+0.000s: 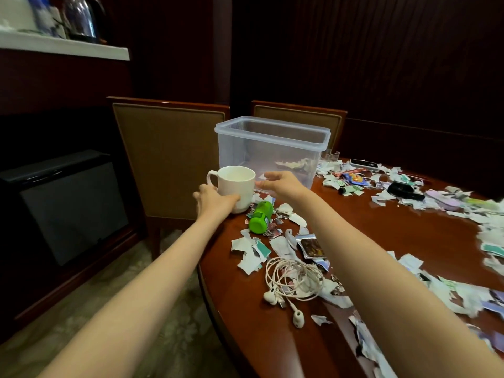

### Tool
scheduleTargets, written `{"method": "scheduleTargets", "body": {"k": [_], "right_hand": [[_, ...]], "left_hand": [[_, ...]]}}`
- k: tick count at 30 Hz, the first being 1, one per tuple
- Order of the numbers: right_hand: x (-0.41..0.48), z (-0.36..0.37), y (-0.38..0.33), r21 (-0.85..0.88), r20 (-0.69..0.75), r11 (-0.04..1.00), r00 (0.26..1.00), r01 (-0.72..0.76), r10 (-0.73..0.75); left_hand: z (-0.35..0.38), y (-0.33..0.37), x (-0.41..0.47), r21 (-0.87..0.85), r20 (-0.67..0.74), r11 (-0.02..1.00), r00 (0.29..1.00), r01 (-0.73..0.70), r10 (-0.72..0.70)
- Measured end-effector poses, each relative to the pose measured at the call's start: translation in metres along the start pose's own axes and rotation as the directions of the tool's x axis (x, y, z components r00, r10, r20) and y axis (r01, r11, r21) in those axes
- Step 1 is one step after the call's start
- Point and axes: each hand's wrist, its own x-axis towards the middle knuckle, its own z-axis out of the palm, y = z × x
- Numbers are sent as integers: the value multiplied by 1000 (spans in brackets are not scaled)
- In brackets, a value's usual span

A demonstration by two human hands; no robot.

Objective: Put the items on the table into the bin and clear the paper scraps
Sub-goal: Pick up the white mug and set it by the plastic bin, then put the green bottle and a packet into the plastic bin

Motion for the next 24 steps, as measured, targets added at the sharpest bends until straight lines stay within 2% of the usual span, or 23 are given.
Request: {"method": "scheduleTargets", "body": {"k": [2,3,6,10,14,18,24], "right_hand": [[-7,-10,-2,-48,-2,999,1000,5,-5],[-12,-15,-3,-75,9,997,1000,10,-9],[-29,-33,-5,-156,40,988,999,17,-11],[-51,-53,1,-230,57,973,998,-6,19],[-67,-62,9,-350,102,931,984,-99,143],[-78,-63,13,-561,129,807,944,-182,302],[-86,-56,19,-609,47,737,914,-294,403]], "left_hand": [[1,3,-12,-2,-114,993,987,-117,116],[2,6,-16,25,-122,980,972,-197,198],[11,16,-25,112,43,939,946,-325,322],[32,29,-29,220,252,900,914,-375,319],[49,34,-22,407,386,827,894,-387,228],[57,37,-17,509,406,761,892,-402,199],[61,39,-17,581,377,716,908,-386,184]]}}
